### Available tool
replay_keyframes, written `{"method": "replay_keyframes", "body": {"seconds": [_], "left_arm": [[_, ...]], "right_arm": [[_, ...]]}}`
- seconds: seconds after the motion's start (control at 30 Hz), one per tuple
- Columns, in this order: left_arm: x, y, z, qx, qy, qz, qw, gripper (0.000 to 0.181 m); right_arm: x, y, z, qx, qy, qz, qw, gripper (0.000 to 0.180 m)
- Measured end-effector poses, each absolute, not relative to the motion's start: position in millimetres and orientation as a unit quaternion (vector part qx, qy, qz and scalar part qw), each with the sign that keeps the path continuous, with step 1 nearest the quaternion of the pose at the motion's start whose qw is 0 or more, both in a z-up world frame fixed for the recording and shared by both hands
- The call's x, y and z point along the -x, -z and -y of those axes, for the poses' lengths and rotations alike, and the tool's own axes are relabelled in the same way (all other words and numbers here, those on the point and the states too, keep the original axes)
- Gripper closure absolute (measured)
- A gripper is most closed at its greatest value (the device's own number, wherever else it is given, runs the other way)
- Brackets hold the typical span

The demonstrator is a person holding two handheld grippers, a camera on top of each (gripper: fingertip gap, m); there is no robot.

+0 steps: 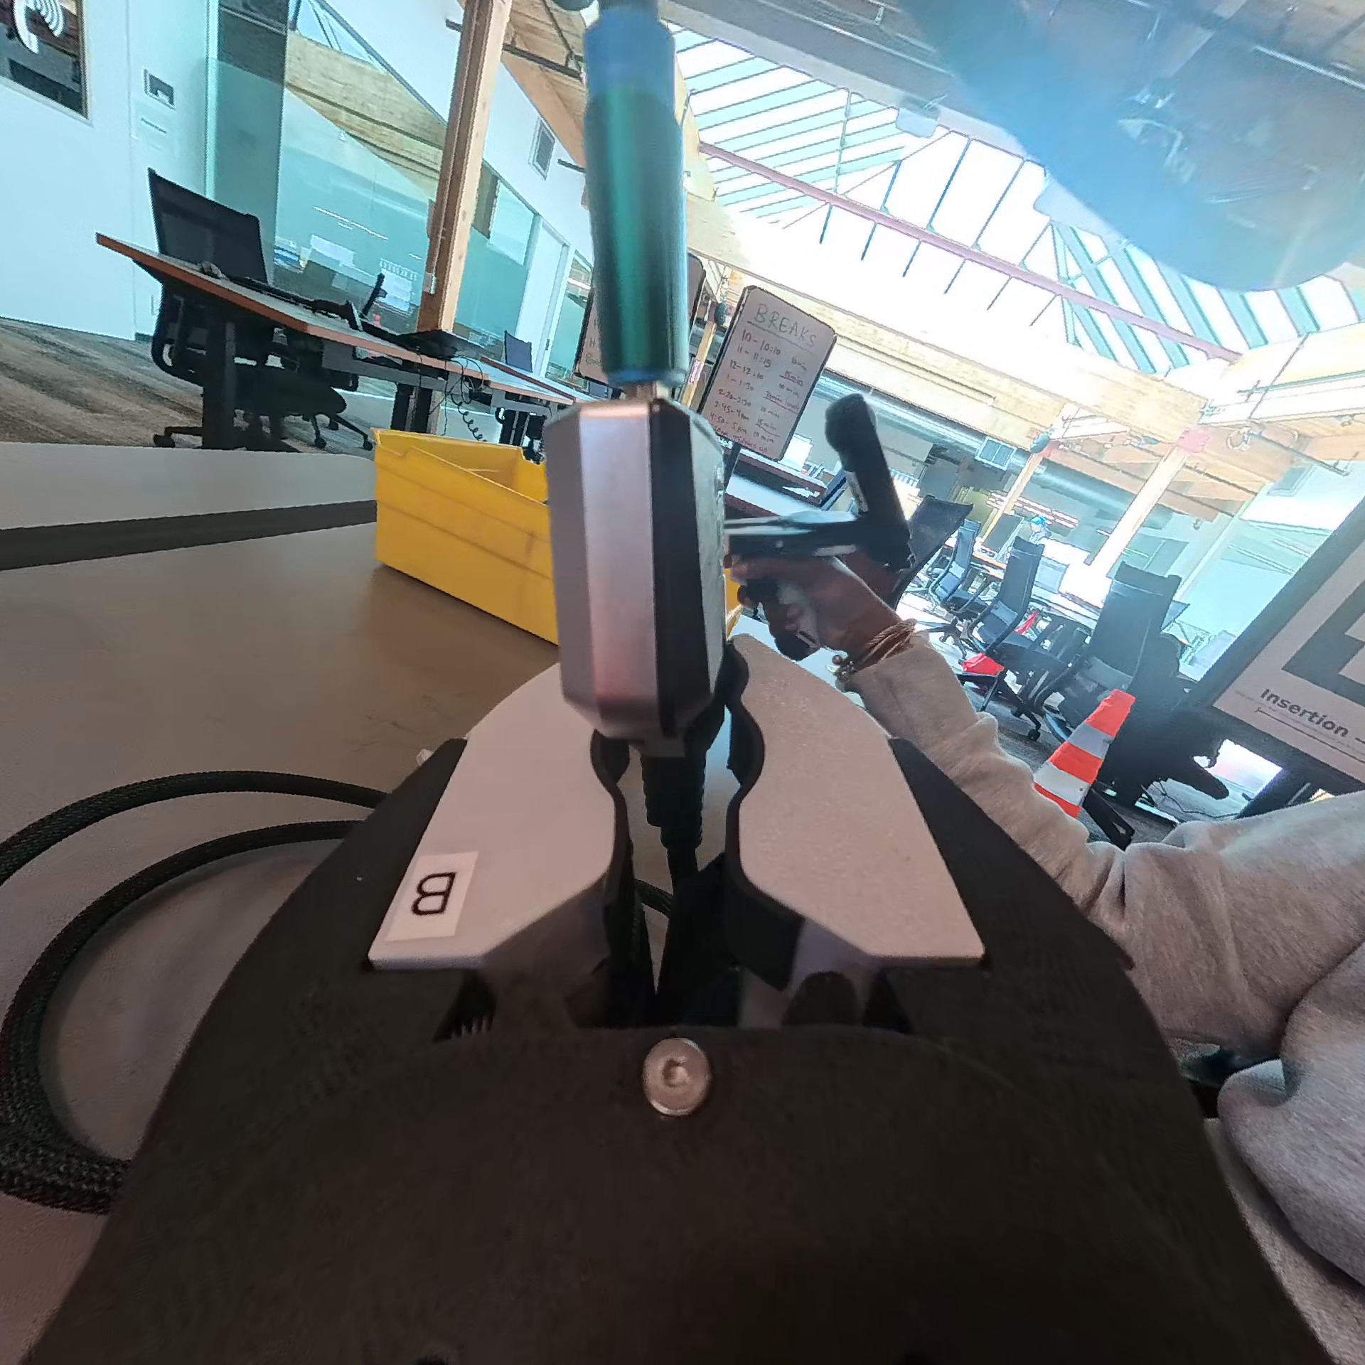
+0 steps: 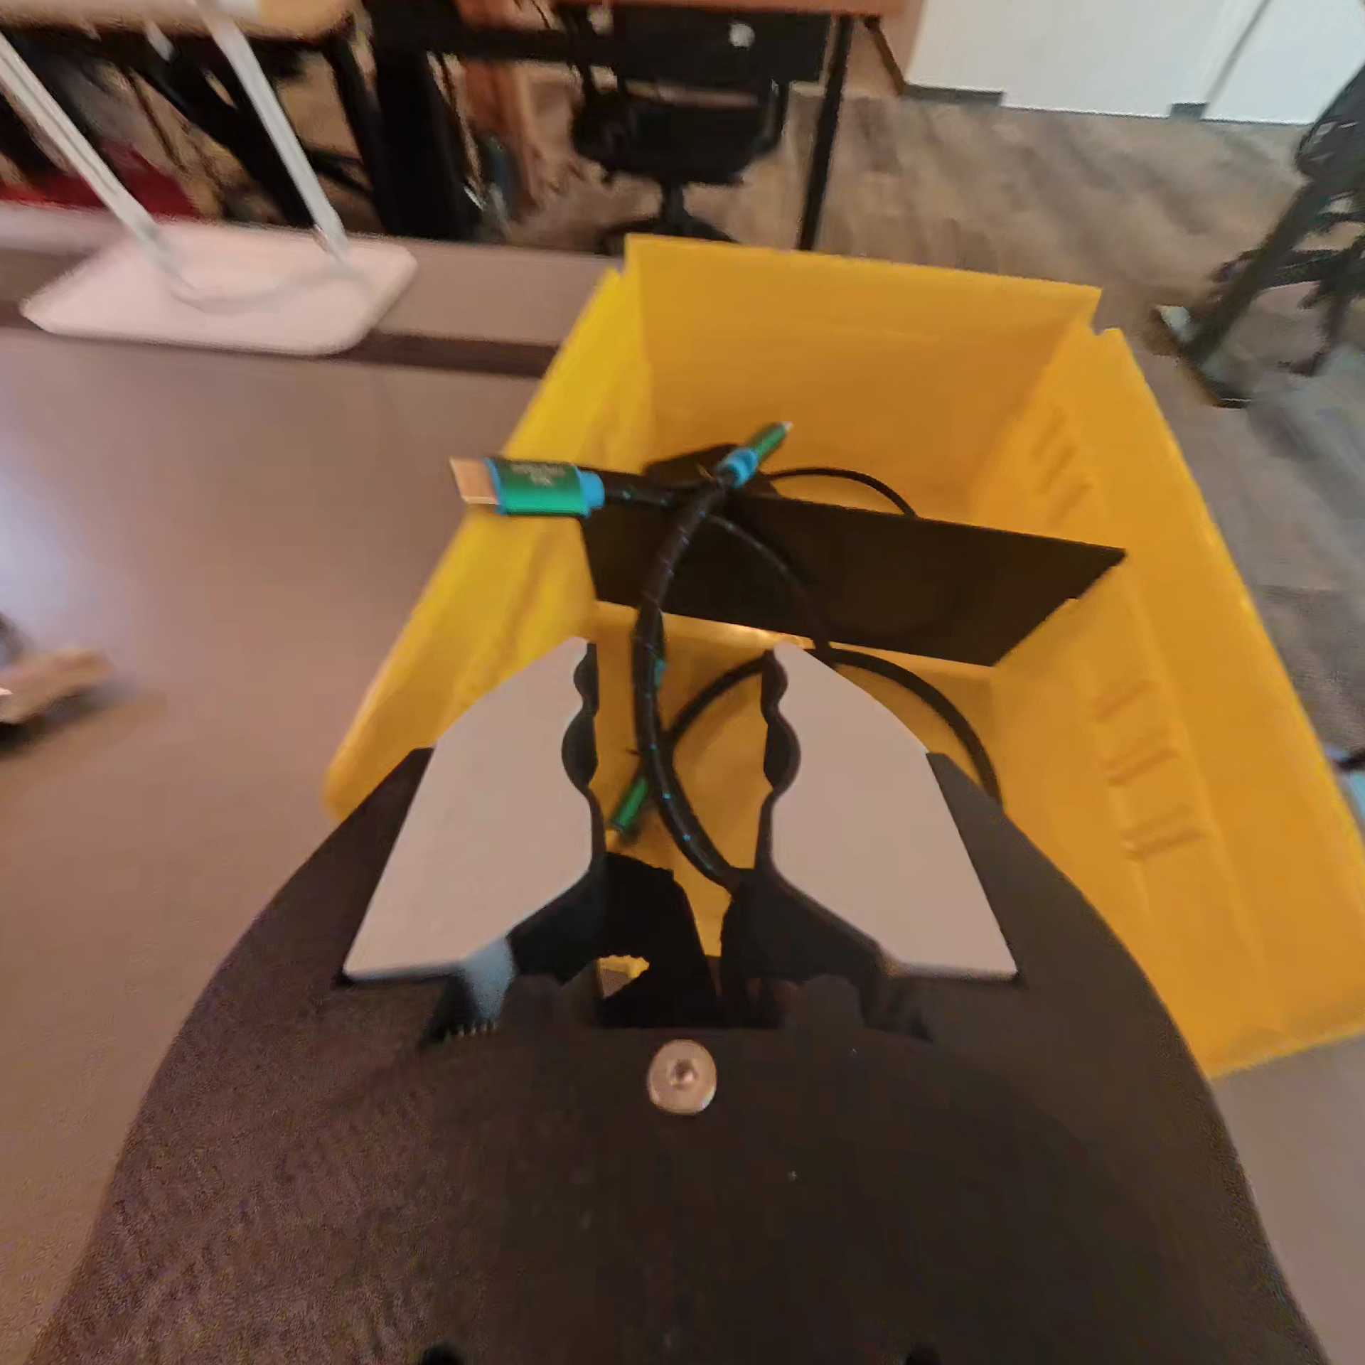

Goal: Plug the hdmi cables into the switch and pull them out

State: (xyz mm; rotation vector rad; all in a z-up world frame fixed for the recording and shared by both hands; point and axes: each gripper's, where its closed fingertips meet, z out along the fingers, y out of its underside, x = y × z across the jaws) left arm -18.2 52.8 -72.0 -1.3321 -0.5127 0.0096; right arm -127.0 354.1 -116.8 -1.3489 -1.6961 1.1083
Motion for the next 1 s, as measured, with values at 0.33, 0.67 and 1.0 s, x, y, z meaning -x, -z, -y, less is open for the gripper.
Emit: {"method": "replay_keyframes", "body": {"seconds": [0.33, 0.67, 1.0], "left_arm": [[15, 75, -57, 0.626, -0.005, 0.225, 0.746, 0.159], [15, 76, -57, 0.627, -0.005, 0.227, 0.745, 0.159], [17, 76, -55, 0.624, -0.009, 0.229, 0.747, 0.159]], "right_arm": [[128, 126, -368, 0.486, -0.324, 0.693, 0.422, 0.173], [114, 65, -374, 0.355, -0.307, 0.646, 0.602, 0.173], [92, 33, -398, 0.351, -0.298, 0.575, 0.676, 0.173]]}}
